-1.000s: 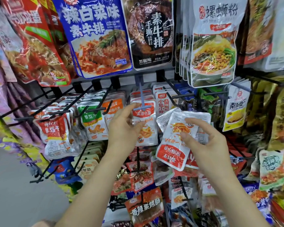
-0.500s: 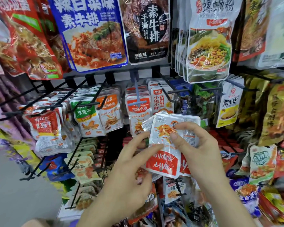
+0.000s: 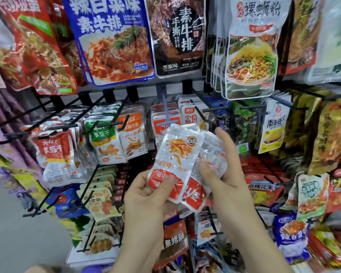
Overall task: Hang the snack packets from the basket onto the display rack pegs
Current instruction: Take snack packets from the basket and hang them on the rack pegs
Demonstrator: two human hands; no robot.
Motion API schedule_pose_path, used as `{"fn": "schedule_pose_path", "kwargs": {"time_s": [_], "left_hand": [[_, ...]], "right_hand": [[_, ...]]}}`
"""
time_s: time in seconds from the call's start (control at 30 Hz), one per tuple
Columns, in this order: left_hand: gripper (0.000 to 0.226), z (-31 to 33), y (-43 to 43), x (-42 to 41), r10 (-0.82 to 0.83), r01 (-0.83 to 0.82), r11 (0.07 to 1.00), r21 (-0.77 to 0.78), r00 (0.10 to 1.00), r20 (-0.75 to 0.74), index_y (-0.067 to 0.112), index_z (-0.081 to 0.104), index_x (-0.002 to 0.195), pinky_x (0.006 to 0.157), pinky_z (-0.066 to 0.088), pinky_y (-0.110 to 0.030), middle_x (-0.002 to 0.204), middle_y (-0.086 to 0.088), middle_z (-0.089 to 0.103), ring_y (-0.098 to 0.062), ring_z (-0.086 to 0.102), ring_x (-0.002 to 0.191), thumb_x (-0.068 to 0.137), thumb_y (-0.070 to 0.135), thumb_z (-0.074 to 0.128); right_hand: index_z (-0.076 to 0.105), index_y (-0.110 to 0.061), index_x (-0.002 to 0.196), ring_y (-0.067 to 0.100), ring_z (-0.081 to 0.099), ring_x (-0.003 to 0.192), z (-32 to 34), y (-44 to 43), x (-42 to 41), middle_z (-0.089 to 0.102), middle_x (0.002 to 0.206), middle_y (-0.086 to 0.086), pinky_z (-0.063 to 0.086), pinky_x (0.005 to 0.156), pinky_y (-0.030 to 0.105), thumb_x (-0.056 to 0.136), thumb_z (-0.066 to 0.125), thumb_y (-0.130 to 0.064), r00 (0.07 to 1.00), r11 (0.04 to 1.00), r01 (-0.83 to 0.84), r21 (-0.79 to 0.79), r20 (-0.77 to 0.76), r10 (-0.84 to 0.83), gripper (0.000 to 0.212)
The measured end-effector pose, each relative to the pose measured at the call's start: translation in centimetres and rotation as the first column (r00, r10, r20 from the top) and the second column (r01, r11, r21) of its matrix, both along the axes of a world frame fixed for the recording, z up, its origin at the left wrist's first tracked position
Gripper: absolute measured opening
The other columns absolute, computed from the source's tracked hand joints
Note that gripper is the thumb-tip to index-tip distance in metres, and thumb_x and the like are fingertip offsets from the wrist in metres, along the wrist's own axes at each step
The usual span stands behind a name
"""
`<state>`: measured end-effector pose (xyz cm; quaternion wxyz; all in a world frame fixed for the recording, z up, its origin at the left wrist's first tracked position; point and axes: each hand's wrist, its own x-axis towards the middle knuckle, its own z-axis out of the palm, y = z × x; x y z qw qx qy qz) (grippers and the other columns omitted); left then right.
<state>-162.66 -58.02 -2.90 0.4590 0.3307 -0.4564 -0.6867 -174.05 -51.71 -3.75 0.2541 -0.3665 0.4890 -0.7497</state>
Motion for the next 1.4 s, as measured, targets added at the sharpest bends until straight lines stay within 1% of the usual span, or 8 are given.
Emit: {"fn": "schedule_pose_path", "kwargs": {"time_s": [0.13, 0.37, 0.53, 0.67, 0.77, 0.9, 1.07, 1.4], "left_hand": [[0.019, 0.6, -0.2, 0.2, 0.022, -0.021, 1.0, 0.011, 0.997, -0.068, 0.011, 0.058, 0.09, 0.049, 0.055, -0.03, 0.078, -0.009, 0.072, -0.02, 0.071, 0.064, 0.073, 0.011, 0.067], [0.023, 0.2, -1.2, 1.2, 0.021, -0.012, 0.993, -0.117, 0.997, 0.074, 0.021, 0.058, 0.096, 0.056, 0.057, -0.029, 0.085, -0.001, 0.072, -0.021, 0.072, 0.076, 0.085, 0.002, 0.062], [0.05, 2.3, -3.7, 3.9, -0.149, 0.255, 0.938, -0.234, 0.908, 0.391, 0.031, 0.045, 0.111, 0.039, 0.045, -0.028, 0.077, -0.01, 0.072, -0.023, 0.061, 0.05, 0.08, -0.001, 0.067], [0.029, 4.0, -5.4, 4.2, -0.084, 0.282, 0.887, -0.366, 0.877, 0.473, 0.018, 0.067, 0.093, 0.047, 0.05, -0.021, 0.079, -0.002, 0.075, -0.016, 0.066, 0.057, 0.065, 0.02, 0.075], [0.011, 4.0, -6.1, 3.6, -0.037, 0.296, 0.845, -0.446, 0.864, 0.503, 0.023, 0.074, 0.076, 0.058, 0.052, -0.019, 0.077, 0.005, 0.075, -0.009, 0.069, 0.067, 0.072, 0.03, 0.067], [0.02, 3.9, -6.4, 1.8, -0.103, 0.401, 0.788, -0.468, 0.834, 0.542, 0.019, 0.073, 0.08, 0.063, 0.047, -0.016, 0.074, 0.005, 0.072, -0.005, 0.064, 0.067, 0.092, 0.019, 0.057], [0.01, 4.1, -6.3, -1.0, 0.025, 0.241, 0.79, -0.564, 0.906, 0.422, 0.027, 0.074, 0.08, 0.072, 0.055, -0.021, 0.079, 0.007, 0.073, -0.008, 0.067, 0.076, 0.086, 0.019, 0.07], [0.013, 4.0, -7.4, -3.4, 0.158, -0.007, 0.823, -0.569, 0.963, 0.217, 0.02, 0.074, 0.088, 0.07, 0.058, -0.028, 0.082, -0.001, 0.073, -0.018, 0.069, 0.077, 0.081, 0.009, 0.075]], "right_hand": [[0.027, -0.068, 0.135, 0.02, 0.03, 0.145, -0.3, 0.3, -0.8, 0.028, 0.155, -0.022, 0.03, 0.109, 0.063, 0.078, 0.078, -0.034, 0.992, 0.996, 0.077, 0.051, -0.101, -0.071, 0.084], [0.029, -0.067, 0.129, 0.016, 0.068, 0.106, -0.5, 0.8, -1.7, 0.063, 0.128, -0.004, 0.06, 0.08, 0.042, 0.081, 0.074, -0.003, 0.984, 0.98, 0.163, 0.116, 0.06, -0.171, 0.092], [0.061, -0.007, 0.117, 0.025, 0.074, 0.078, -1.2, 1.7, -4.0, 0.074, 0.102, 0.013, 0.059, 0.057, 0.038, 0.077, 0.066, 0.004, 0.941, 0.979, -0.049, 0.199, 0.338, -0.022, 0.042], [0.063, -0.009, 0.113, 0.017, 0.071, 0.063, -2.1, 2.6, -6.3, 0.074, 0.08, 0.005, 0.059, 0.052, 0.031, 0.072, 0.06, -0.015, 0.782, 0.999, -0.041, -0.005, 0.622, 0.035, 0.041], [0.072, -0.012, 0.098, 0.021, 0.07, 0.068, -1.8, 2.9, -7.1, 0.074, 0.079, 0.005, 0.056, 0.052, 0.029, 0.068, 0.077, -0.028, 0.866, 0.99, -0.118, -0.077, 0.479, 0.14, 0.035], [0.077, -0.01, 0.077, 0.026, 0.073, 0.072, -1.4, 1.8, -5.8, 0.075, 0.081, 0.013, 0.057, 0.061, 0.035, 0.036, 0.097, -0.043, 0.943, 0.959, -0.283, 0.03, 0.19, 0.273, 0.056], [0.075, -0.017, 0.097, 0.02, 0.073, 0.09, 0.2, 0.4, -4.2, 0.077, 0.097, 0.002, 0.057, 0.075, 0.028, 0.077, 0.073, -0.027, 0.936, 0.921, -0.278, 0.272, -0.138, 0.323, 0.023], [0.076, -0.032, 0.092, 0.015, 0.073, 0.089, 0.6, -1.6, -3.8, 0.077, 0.095, -0.006, 0.058, 0.084, 0.046, 0.073, 0.069, -0.033, 0.971, 0.949, -0.171, 0.265, -0.12, 0.208, 0.02]]}}
